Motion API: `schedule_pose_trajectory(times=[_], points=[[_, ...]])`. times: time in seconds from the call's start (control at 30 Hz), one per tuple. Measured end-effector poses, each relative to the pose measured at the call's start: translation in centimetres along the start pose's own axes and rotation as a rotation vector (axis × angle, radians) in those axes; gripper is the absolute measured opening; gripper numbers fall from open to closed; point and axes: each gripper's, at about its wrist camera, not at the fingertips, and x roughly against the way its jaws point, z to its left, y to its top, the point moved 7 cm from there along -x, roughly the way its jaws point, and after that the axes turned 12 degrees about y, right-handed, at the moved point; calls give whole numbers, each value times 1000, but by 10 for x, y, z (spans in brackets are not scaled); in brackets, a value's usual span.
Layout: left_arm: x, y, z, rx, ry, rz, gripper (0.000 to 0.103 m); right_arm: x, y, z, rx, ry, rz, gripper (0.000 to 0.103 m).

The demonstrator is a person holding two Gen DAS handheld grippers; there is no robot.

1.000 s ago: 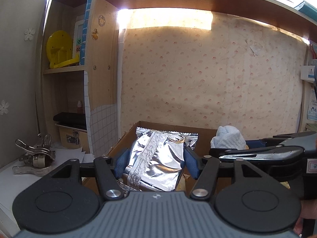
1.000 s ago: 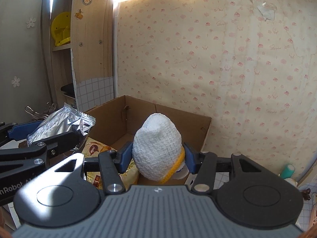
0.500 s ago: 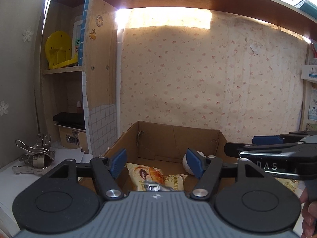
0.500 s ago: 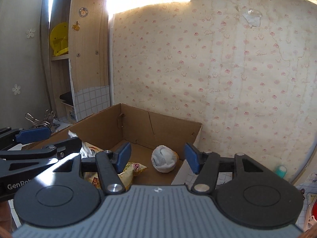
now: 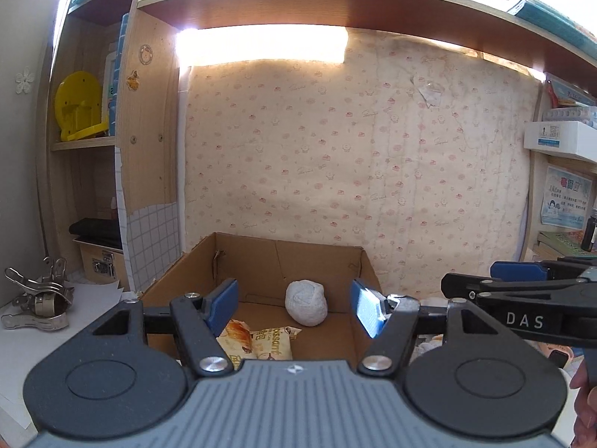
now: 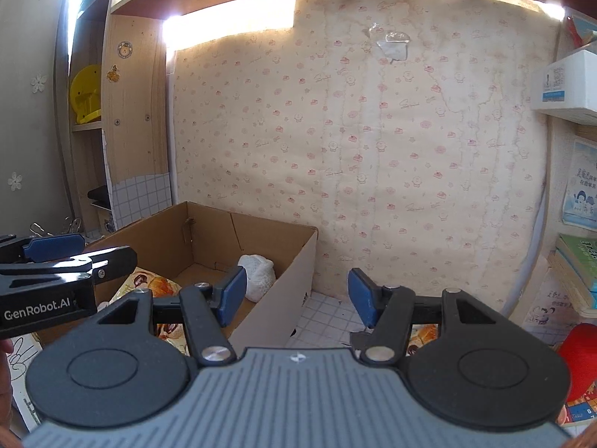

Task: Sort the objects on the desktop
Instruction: 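Move both tools back toward the gloves and croissant bag on the desk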

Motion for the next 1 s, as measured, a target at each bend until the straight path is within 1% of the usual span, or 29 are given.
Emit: schedule_pose_trajectory(times=[0.27, 0.57, 0.73, 1.0], points=[[11, -7, -37, -16, -62, 11, 69, 34, -8, -26, -14, -80, -18, 60], [23, -8, -68, -25, -112, 7, 69, 65, -19, -55, -47, -139, -33, 60], [30, -13, -89, -48, -152, 8, 69, 76, -27, -69, -66, -169, -33, 60], [35, -26, -116, -70, -209, 13, 69, 84, -40, -84, -96, -190, -31, 60]])
